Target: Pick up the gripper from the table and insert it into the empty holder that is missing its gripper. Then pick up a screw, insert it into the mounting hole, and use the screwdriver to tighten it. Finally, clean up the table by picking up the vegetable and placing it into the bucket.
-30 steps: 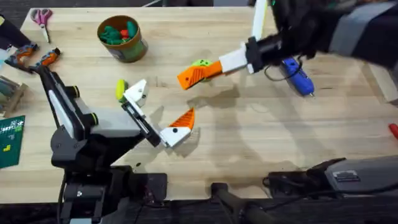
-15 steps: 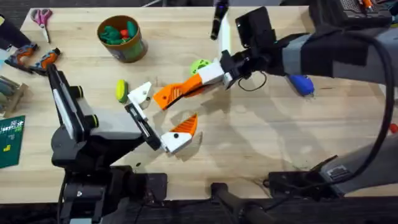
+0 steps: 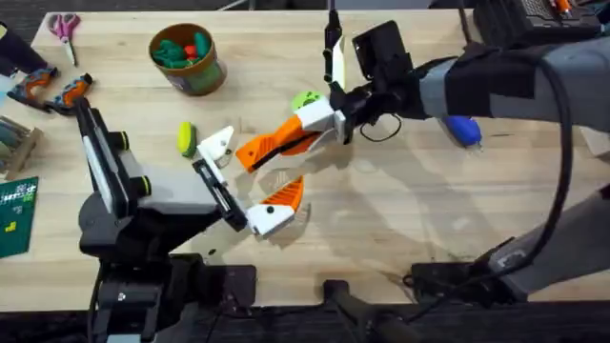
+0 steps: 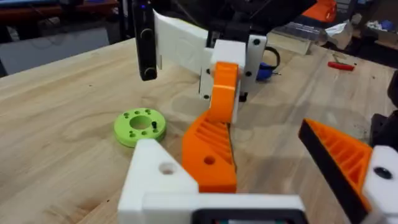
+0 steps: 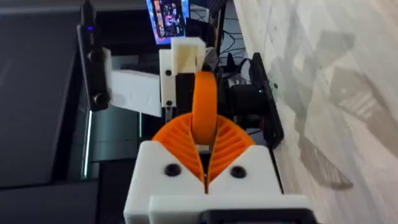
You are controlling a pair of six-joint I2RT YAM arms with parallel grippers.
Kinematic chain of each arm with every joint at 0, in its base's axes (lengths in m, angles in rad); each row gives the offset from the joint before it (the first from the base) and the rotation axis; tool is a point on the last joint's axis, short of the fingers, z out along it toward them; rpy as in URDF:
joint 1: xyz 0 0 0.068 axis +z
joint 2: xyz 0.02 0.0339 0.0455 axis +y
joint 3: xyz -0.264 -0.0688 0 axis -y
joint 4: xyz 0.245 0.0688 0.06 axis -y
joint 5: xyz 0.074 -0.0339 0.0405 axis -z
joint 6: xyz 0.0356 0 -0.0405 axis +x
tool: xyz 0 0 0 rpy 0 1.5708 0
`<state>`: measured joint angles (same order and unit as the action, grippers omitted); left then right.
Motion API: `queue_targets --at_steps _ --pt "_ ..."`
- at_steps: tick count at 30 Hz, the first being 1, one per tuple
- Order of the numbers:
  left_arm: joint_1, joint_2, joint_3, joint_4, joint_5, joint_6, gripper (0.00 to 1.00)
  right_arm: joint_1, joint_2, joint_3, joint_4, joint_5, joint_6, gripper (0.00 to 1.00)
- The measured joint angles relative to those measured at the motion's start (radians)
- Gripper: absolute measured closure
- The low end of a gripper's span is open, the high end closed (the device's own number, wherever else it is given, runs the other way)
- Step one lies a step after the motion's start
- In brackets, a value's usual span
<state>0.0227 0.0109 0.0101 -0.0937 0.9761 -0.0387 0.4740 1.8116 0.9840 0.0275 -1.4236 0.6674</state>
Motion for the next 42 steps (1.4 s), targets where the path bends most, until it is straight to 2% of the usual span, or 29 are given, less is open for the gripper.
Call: queue_targets --at_steps 10,23,42 --pt "0.0 0.0 0.0 0.0 0.0 0.0 0.015 0.0 0.005 0.0 0.2 -0.003 0.121 0.989" --pt "0.0 0.0 0.0 0.0 0.0 0.001 0.015 0.006 0.005 0.0 0.254 -0.001 0.172 0.989" --pt "0.002 0.0 0.0 -0.002 0.002 -0.014 0.015 0.075 0.045 0.0 0.332 0.001 0.214 0.991"
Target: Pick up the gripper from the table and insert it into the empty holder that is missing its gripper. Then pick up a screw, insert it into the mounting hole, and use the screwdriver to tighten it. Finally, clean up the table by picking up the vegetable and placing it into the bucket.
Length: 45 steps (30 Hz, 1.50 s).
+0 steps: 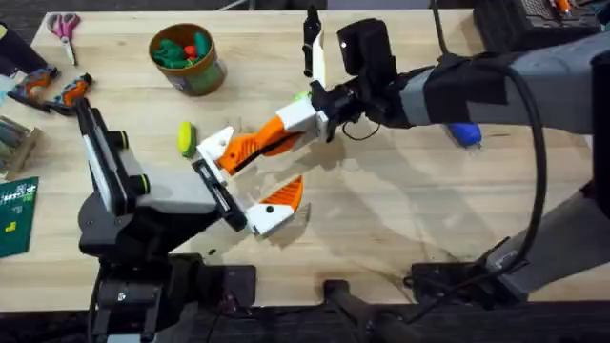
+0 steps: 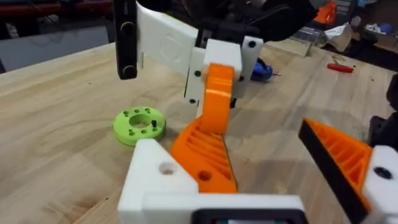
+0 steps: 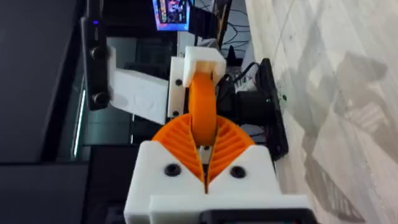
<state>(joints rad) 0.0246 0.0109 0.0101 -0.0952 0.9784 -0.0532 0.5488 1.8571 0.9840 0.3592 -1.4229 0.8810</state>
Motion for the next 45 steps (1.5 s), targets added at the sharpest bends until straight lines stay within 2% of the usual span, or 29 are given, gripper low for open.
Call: queue_targets --at_steps 14,45 --pt "0.002 0.001 0.0 -0.002 -0.003 -0.018 0.015 0.012 -0.001 0.002 0.064 0.131 0.13 0.992" --pt "0.016 0.004 0.0 0.004 -0.078 -0.042 0.015 0.066 -0.012 0.011 0.11 0.283 0.169 0.992"
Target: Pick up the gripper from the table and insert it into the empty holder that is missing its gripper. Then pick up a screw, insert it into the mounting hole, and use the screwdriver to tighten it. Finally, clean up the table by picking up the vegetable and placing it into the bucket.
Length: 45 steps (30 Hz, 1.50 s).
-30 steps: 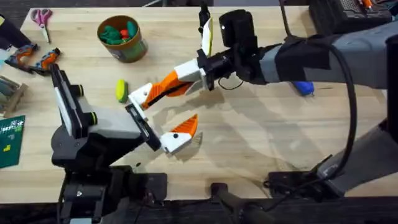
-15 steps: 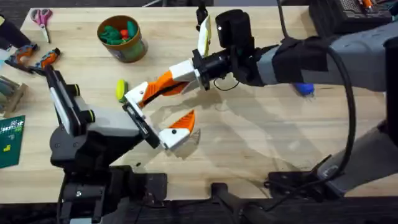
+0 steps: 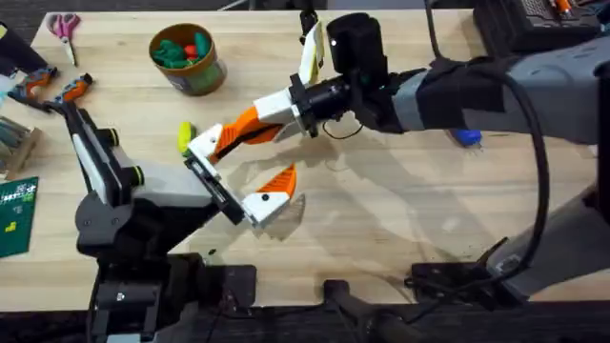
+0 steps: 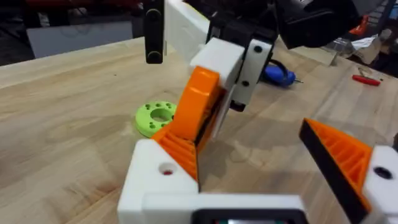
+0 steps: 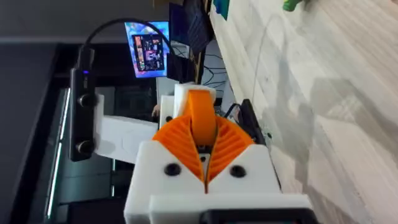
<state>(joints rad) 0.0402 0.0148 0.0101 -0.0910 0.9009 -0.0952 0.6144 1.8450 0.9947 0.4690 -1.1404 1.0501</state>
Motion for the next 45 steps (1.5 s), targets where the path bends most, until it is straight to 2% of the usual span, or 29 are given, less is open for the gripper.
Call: queue_targets --at_steps 12,18,21,25,27,29,30,36,45 --pt "0.0 0.0 0.0 0.0 0.0 0.0 0.015 0.0 0.0 0.0 0.0 -0.005 0.005 0.992" --pt "0.0 0.0 0.0 0.0 0.0 0.001 0.014 0.0 0.0 0.0 -0.004 -0.005 0.009 0.905" --pt "-0.006 -0.002 0.001 -0.002 0.031 0.015 0.014 0.007 0.003 0.0 -0.007 0.008 0.012 0.672" --pt "-0.013 -0.004 0.002 -0.004 0.042 0.023 0.015 0.017 0.016 -0.001 -0.013 0.024 0.013 0.507" --pt "-0.013 -0.004 0.002 -0.003 0.043 0.034 0.015 0.015 0.018 -0.003 -0.018 0.026 0.013 0.335" --pt "-0.013 -0.004 0.002 -0.004 0.045 0.038 0.015 0.01 0.022 -0.005 -0.018 0.023 0.013 0.06" --pt "-0.014 -0.004 0.002 -0.005 0.057 0.039 0.015 0.006 0.023 -0.005 -0.015 0.02 0.012 0.023" --pt "-0.019 -0.004 0.002 -0.008 0.084 0.039 0.015 -0.044 0.023 -0.005 -0.01 0.006 0.013 0.008" --pt "-0.019 -0.004 0.002 -0.01 0.098 0.039 0.015 -0.206 0.023 -0.005 0.002 0.002 -0.059 0.008"
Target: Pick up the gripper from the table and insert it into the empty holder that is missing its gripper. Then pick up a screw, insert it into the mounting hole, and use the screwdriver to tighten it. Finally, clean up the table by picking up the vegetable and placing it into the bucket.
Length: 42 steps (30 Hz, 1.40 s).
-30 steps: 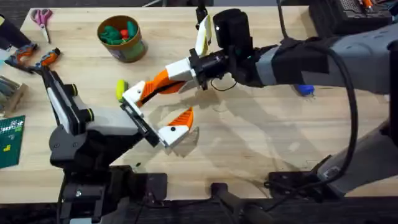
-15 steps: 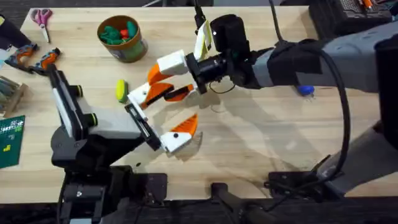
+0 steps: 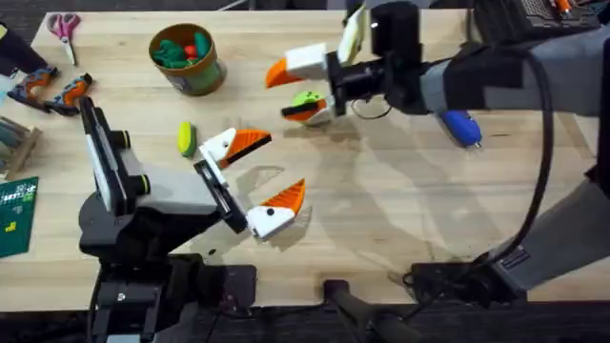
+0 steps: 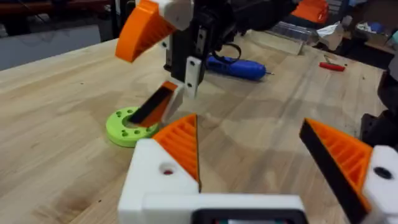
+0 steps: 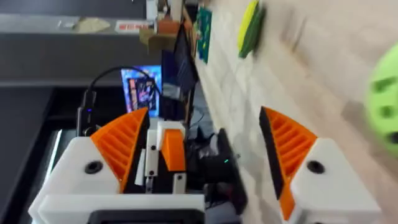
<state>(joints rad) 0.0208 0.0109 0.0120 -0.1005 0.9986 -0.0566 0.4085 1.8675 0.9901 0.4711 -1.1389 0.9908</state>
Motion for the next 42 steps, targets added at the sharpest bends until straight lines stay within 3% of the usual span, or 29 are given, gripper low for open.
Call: queue_targets --at_steps 6,9,13,17,18,21,25,30,38,42 --pt "0.0 0.0 0.0 0.0 0.001 0.0 0.015 -0.114 0.0 0.0 0.0 -0.002 -0.128 0.008" --pt "0.0 0.0 0.0 0.0 0.001 0.0 0.015 -0.16 0.0 0.019 -0.025 0.014 -0.296 0.008" --pt "0.0 0.0 0.0 0.0 0.001 0.0 0.015 -0.179 -0.013 0.066 -0.225 0.068 -0.444 0.008" --pt "0.0 0.0 0.0 0.0 0.001 0.0 0.015 -0.212 -0.098 0.087 -0.634 0.244 -0.65 0.01" --pt "0.0 0.0 0.0 0.0 0.001 0.0 0.015 -0.23 -0.195 0.089 -0.796 0.415 -0.776 0.01" --pt "0.0 0.0 0.0 0.0 0.001 0.0 0.015 -0.224 -0.312 0.096 -0.858 0.543 -0.853 0.009" --pt "0.0 0.0 0.0 0.0 0.001 0.0 0.015 -0.179 -0.458 0.116 -0.921 0.668 -0.904 0.009" --pt "0.0 0.0 0.0 0.0 0.001 0.0 0.015 -0.053 -0.555 0.123 -0.97 0.808 -0.932 0.009" --pt "0.0 0.0 0.0 0.0 0.001 0.0 0.016 0.185 -0.532 0.129 -0.995 1.003 -0.947 0.009" --pt "0.0 0.0 0.0 0.0 0.001 0.0 0.015 0.225 -0.481 0.186 -1.077 1.055 -0.948 0.008"
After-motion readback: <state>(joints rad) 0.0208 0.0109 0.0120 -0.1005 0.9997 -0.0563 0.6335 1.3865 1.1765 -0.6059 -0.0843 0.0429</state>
